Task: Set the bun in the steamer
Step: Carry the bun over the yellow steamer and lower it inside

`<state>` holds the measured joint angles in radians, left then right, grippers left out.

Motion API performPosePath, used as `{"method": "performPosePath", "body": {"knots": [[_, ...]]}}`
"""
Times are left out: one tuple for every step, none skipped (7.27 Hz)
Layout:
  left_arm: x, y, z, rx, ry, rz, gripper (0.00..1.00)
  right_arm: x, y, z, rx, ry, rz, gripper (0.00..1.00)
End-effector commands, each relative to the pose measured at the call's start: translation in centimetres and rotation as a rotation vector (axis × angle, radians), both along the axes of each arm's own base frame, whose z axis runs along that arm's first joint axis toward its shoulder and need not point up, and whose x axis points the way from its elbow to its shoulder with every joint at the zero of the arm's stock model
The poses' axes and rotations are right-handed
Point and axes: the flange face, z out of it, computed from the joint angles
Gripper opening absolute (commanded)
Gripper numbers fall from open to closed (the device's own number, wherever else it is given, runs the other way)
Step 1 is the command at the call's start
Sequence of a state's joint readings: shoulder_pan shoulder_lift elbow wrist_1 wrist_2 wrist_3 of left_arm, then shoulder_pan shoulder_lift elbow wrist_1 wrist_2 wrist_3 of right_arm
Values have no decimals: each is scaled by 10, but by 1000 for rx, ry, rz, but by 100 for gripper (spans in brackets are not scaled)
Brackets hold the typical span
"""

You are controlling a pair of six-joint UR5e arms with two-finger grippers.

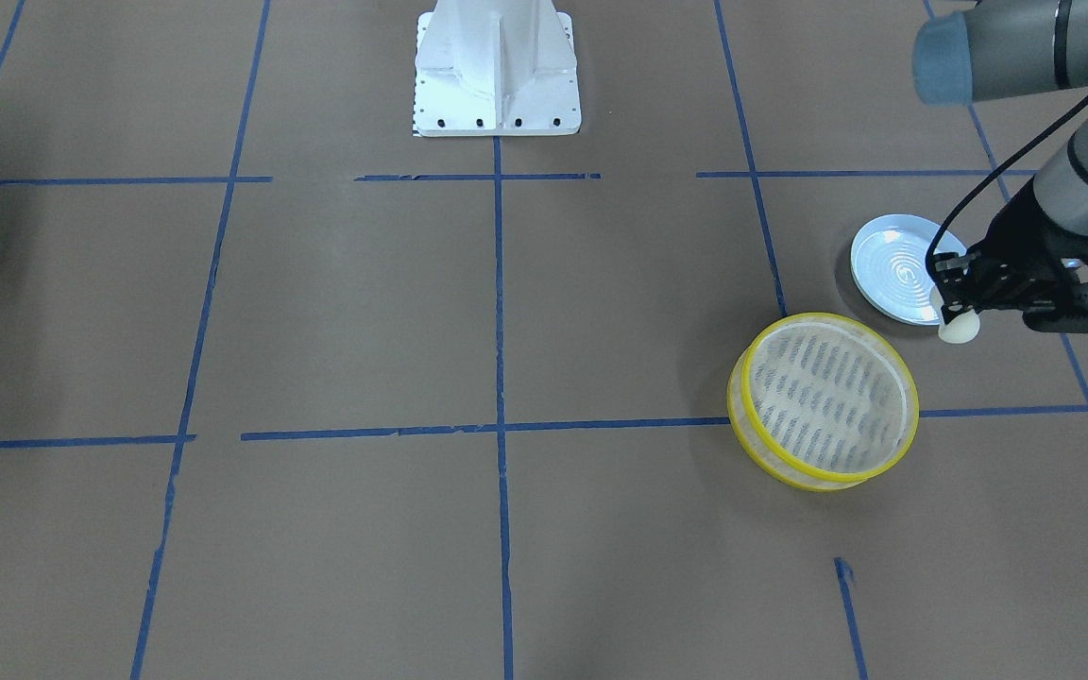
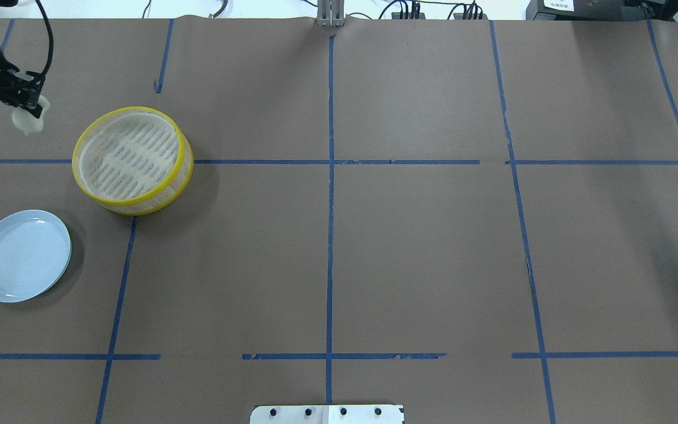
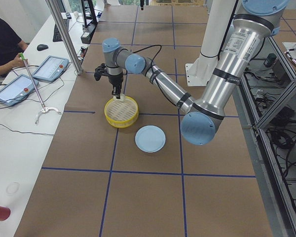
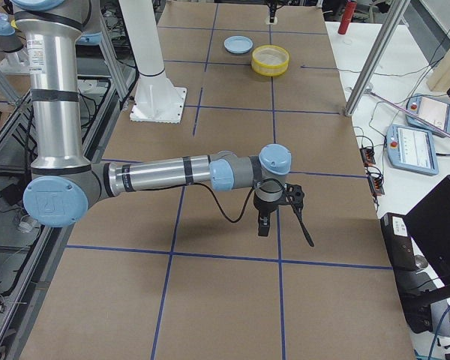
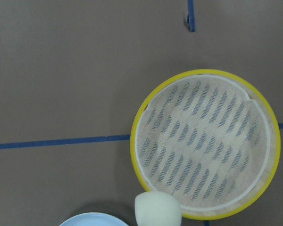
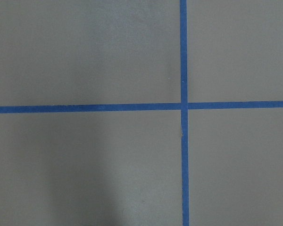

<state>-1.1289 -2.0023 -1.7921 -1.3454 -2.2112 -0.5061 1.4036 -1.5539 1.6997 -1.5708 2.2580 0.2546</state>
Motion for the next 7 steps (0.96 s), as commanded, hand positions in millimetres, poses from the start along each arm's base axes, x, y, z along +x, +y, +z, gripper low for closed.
{"method": "performPosePath", "body": {"knots": [[35,-18,6,11,39,-18,17,0,0,0,0,0,0,100],[61,-19,22,14,45,11,18,0,0,0,0,0,0,100],[74,-19,31,19,46,28,23,0,0,0,0,0,0,100],[90,-13,36,-3,43,35,23,0,0,0,0,0,0,100],[116,0,44,-23,34,65,23,0,0,0,0,0,0,100],[128,-4,58,-24,41,65,23,0,0,0,0,0,0,100],[143,-4,73,-19,61,57,23,0,0,0,0,0,0,100]]}}
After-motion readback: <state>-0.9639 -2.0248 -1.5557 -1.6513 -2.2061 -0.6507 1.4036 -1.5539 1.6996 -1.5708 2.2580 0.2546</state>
